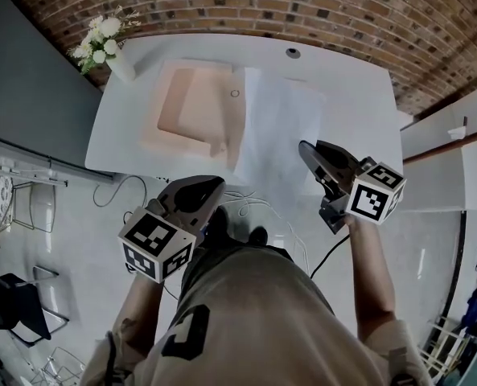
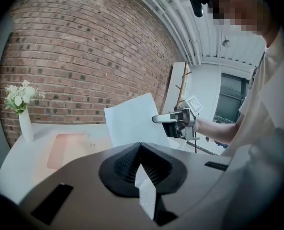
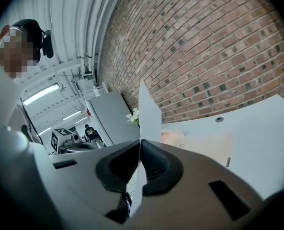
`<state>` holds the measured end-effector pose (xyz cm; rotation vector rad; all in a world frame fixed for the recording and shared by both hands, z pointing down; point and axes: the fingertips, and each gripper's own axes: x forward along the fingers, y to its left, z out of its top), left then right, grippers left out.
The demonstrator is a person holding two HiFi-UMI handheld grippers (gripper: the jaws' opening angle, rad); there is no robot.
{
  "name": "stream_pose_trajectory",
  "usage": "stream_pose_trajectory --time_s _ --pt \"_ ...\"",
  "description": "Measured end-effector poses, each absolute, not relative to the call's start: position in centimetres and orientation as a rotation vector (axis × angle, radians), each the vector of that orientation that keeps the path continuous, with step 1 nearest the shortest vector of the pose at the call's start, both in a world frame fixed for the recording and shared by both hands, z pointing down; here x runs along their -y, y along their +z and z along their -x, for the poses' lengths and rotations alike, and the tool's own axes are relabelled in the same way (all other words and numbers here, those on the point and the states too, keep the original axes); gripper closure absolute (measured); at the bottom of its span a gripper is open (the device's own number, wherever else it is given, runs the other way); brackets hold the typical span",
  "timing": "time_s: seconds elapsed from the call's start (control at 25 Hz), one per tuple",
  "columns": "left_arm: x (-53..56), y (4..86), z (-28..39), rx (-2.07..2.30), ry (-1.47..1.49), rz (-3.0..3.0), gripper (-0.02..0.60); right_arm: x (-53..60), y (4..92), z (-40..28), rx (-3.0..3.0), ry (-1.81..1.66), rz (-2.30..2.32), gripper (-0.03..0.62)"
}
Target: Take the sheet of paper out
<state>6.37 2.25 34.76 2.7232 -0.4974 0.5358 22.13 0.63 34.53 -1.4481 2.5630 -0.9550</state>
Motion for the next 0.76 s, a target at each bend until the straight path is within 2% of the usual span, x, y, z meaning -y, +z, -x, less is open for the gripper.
stream_pose_trajectory --time_s 0.76 --pt "1.9 35.0 -4.0 0.476 0.499 -2.723 0.568 2.4 33.8 -19.3 -2.571 -0.960 1.446 0.571"
